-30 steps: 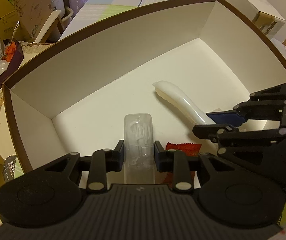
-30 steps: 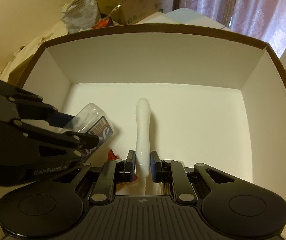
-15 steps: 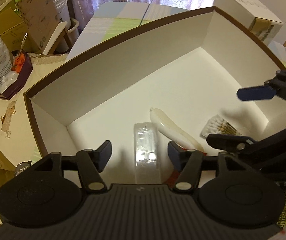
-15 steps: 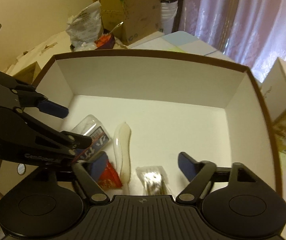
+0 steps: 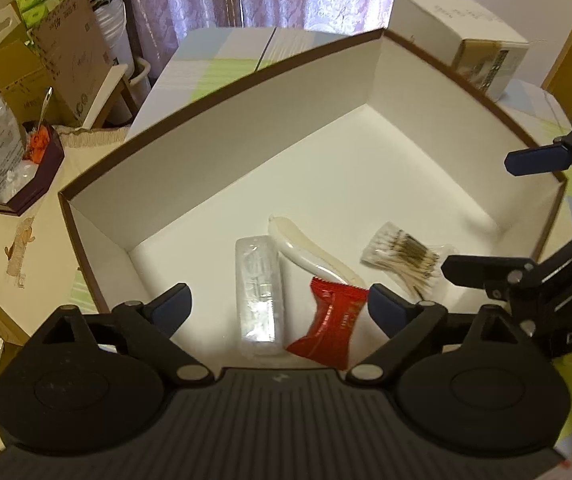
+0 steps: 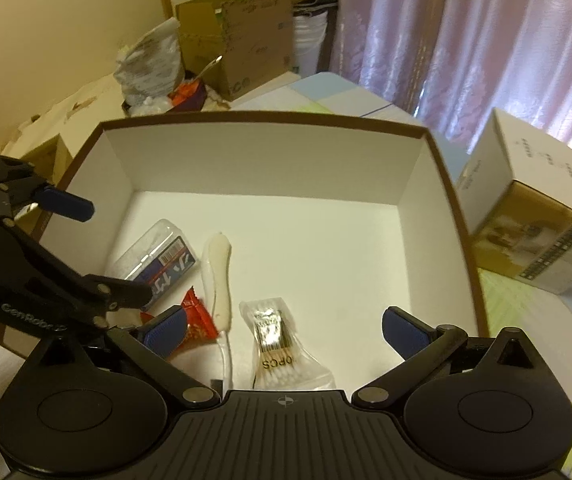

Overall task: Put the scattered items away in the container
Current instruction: 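Withdraw both tools from the box back toward the remaining items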

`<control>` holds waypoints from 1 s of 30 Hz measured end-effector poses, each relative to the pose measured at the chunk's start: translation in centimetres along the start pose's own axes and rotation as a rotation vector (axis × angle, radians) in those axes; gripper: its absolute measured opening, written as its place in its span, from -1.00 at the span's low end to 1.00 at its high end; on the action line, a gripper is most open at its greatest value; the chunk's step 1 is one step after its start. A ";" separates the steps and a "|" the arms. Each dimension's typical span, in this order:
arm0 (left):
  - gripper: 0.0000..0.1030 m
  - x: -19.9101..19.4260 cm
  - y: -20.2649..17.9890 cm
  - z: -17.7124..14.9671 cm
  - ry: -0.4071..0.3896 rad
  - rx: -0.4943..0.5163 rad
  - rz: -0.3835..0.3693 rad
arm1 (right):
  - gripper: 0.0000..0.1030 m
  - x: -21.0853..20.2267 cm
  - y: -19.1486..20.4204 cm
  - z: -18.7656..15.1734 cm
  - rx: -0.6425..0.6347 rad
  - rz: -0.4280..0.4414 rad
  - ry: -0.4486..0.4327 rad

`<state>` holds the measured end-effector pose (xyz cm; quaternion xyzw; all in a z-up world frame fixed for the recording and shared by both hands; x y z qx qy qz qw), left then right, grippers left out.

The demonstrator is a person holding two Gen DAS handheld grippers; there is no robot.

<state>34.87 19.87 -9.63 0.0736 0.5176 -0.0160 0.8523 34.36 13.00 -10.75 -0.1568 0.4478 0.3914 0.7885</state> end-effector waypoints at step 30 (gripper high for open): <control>0.91 -11.5 -7.2 -4.1 -0.168 0.025 0.002 | 0.96 -14.0 1.9 -6.2 0.031 0.034 -0.216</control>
Point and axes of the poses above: each gripper's, at about its wrist camera, not at the fingertips, and x roughly the way its jaws point, y to its left, z to its top, the point moved 9 cm from there along x, roughly the way its jaws point, and after that the axes turned 9 degrees about x, right-handed, at the moved point
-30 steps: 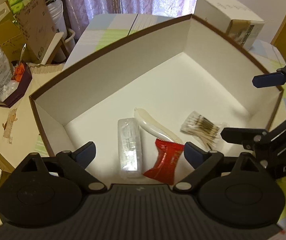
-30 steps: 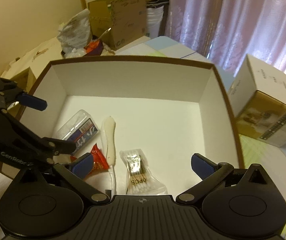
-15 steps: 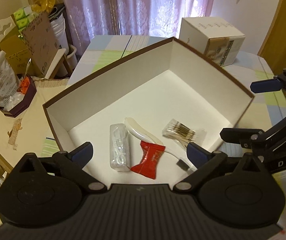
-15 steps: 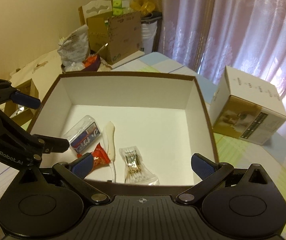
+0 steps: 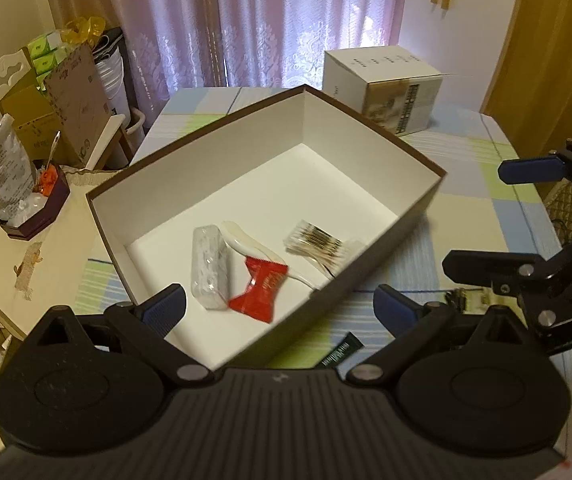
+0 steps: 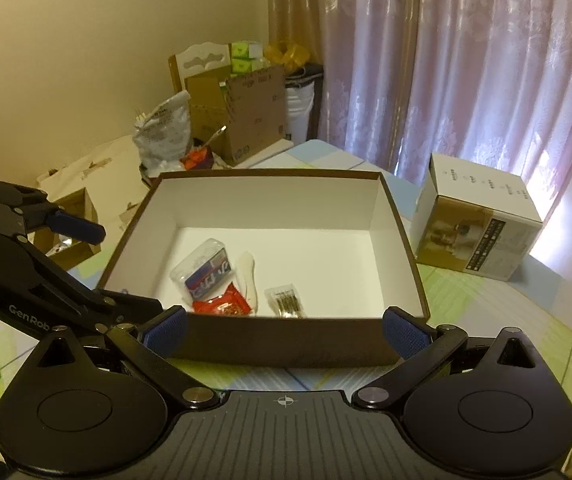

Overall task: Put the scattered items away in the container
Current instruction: 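Withdraw both tools from the box back toward the remaining items, then grasp the green lip gel tube with the left tool while the right tool grasps the leopard-print hair clip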

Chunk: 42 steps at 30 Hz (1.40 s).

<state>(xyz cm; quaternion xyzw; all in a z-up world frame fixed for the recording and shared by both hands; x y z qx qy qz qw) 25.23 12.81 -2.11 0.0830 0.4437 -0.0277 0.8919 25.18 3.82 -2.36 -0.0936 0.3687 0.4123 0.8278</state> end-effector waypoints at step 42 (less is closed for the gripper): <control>0.63 4.8 -7.3 -11.4 0.027 0.236 -0.165 | 0.92 -3.5 -6.0 -20.1 0.468 -0.256 0.106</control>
Point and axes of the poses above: each gripper's, at about its wrist camera, not at the fingertips, and x roughly the way its jaws point, y to its left, z to its top, the point moved 9 cm from there along x, roughly the way its jaws point, and after that the axes turned 9 degrees about x, right-handed, at the moved point
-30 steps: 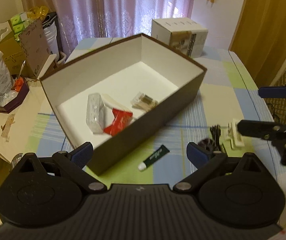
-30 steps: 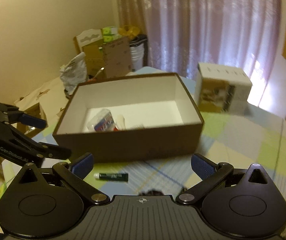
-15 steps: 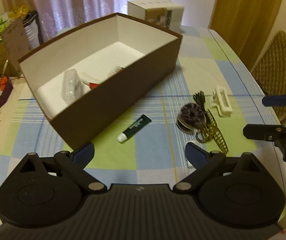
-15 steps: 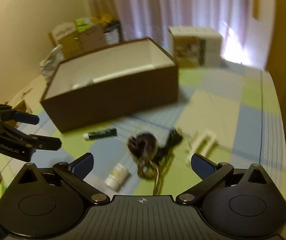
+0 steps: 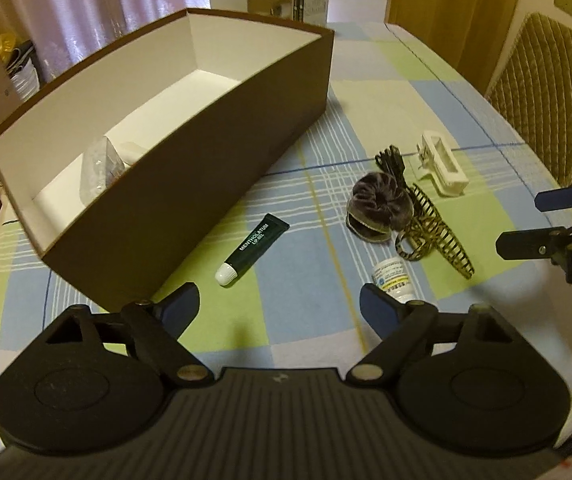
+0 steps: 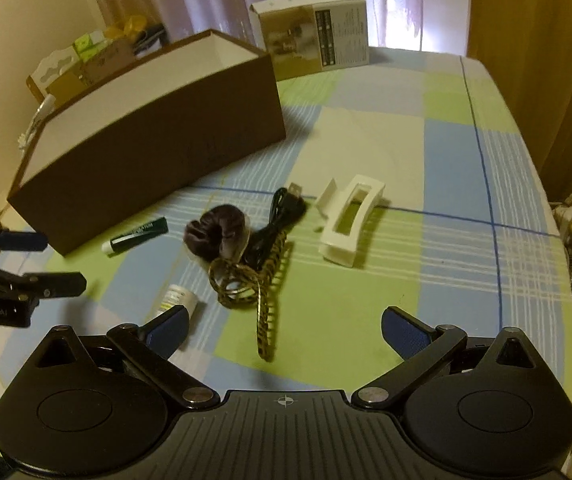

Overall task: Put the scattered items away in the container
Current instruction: 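Grasp the green lip gel tube with the left tool while the right tool grasps the leopard-print hair clip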

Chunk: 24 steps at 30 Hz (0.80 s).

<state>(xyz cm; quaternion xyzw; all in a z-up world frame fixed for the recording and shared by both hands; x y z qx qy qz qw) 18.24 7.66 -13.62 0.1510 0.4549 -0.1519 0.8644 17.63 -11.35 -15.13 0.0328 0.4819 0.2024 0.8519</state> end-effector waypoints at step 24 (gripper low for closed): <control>0.48 5.3 0.5 0.8 0.040 0.165 -0.005 | -0.92 3.7 -2.5 -2.4 -0.067 -0.076 0.075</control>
Point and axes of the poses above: each gripper's, at about its wrist camera, not at the fingertips, and x roughly the way its jaws point, y to its left, z to its top, the point moved 9 cm from there along x, roughly the way its jaws point, and after that the axes turned 9 degrees about x, right-handed, at the moved point
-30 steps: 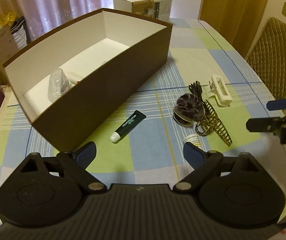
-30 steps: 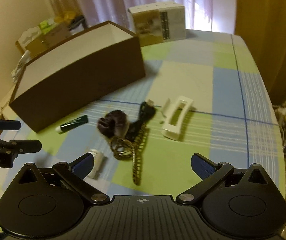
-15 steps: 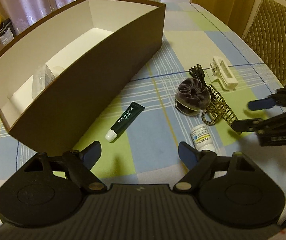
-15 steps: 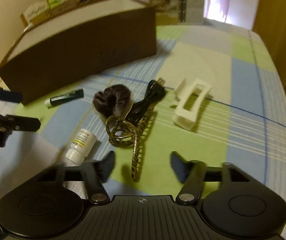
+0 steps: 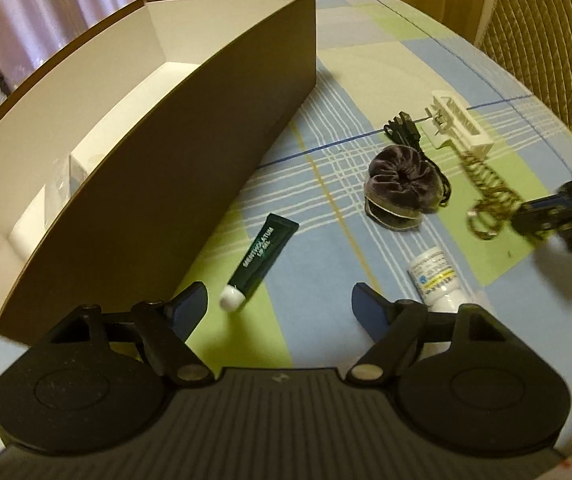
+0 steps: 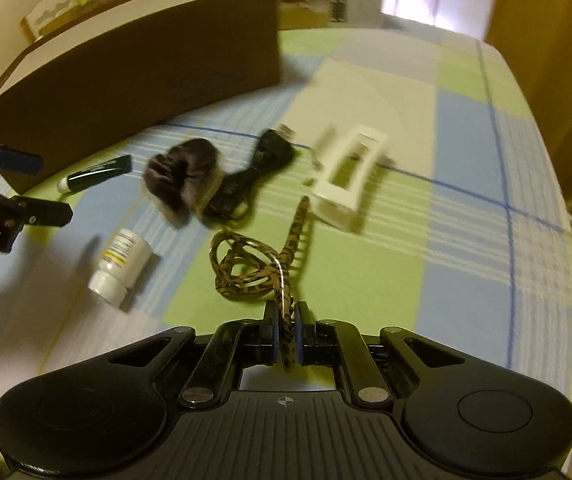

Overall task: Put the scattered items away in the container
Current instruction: 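Grasp the green lip gel tube with the left tool while the right tool grasps the leopard-print hair clip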

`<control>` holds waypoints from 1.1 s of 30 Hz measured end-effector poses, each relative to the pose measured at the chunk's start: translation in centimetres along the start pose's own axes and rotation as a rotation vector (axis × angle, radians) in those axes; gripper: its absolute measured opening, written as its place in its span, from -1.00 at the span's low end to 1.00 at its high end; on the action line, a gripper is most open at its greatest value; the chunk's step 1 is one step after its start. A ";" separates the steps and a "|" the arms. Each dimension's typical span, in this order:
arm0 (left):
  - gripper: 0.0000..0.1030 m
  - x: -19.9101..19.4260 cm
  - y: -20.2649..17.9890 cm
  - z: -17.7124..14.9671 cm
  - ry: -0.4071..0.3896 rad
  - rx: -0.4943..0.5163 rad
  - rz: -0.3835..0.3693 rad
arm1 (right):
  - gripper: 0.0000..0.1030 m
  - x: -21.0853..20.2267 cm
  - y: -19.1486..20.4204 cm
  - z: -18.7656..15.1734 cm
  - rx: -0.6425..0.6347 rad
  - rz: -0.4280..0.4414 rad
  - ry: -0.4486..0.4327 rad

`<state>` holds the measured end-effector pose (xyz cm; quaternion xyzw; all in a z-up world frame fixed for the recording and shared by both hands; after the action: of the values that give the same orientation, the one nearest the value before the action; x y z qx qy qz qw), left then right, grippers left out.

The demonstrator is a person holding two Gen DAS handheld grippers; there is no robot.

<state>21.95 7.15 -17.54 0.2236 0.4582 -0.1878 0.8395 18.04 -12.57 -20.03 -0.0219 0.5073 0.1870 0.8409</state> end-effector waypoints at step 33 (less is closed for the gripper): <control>-0.62 2.4 0.5 0.4 0.044 -0.187 -0.065 | 0.03 -2.5 -2.9 -1.8 0.046 -0.024 -0.027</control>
<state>23.71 7.03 -19.34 0.1334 0.4989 -0.1662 0.8401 16.49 -16.36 -19.17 -0.0060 0.5000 0.1653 0.8501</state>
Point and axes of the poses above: each gripper's, at about its wrist camera, not at the fingertips, and x roughly the way its jaws point, y to its left, z to its top, the point moved 9 cm from there along x, roughly the way its jaws point, and after that the axes turned 9 degrees about x, right-handed, at the moved point
